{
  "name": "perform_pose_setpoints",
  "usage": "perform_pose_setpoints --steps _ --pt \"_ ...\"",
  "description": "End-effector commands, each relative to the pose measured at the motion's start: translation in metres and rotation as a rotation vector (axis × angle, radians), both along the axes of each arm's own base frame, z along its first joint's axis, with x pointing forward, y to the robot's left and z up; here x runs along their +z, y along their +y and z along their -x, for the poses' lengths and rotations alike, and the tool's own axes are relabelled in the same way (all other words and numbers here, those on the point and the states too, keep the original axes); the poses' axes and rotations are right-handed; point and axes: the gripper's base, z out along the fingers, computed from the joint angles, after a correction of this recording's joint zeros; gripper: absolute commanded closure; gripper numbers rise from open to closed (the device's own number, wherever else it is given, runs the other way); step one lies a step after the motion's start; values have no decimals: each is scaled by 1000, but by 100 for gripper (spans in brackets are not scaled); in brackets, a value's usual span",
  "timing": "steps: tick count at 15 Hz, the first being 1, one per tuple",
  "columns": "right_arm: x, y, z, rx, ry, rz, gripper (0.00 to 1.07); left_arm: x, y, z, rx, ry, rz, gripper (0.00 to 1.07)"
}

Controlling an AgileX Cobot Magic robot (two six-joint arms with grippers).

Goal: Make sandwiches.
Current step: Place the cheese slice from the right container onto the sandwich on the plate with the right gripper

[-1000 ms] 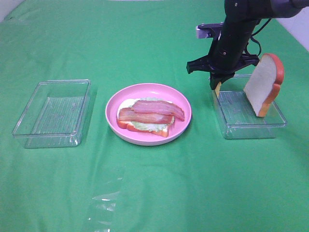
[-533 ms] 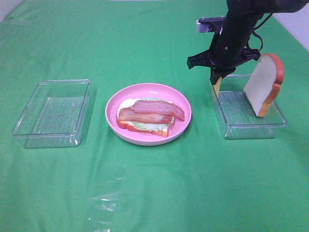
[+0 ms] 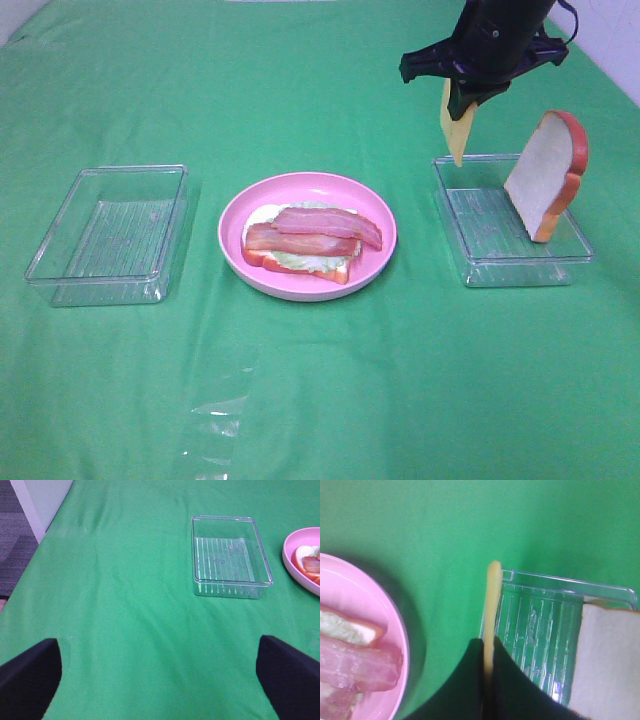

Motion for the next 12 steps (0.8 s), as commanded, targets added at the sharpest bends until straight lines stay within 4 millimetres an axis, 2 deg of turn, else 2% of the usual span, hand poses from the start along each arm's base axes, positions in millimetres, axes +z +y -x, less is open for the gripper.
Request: perform_pose_setpoints --steps 1,4,5,7,8,9,12 --pt "11 1 5 4 1 -19 107 -1 0 2 -4 -13 -1 7" --pt "7 15 13 43 66 -61 107 -1 0 2 -4 -13 -1 7" --pt "5 27 17 73 73 -65 107 -1 0 2 -4 -13 -1 7" --pt "3 62 29 153 76 -69 107 -1 0 2 -4 -13 -1 7" --pt "4 92 42 221 64 -93 107 -1 0 2 -4 -13 -1 7" --pt "5 113 51 261 51 -129 107 -1 0 2 -4 -13 -1 7" --pt "2 156 70 367 49 -246 107 -1 0 2 -4 -13 -1 7"
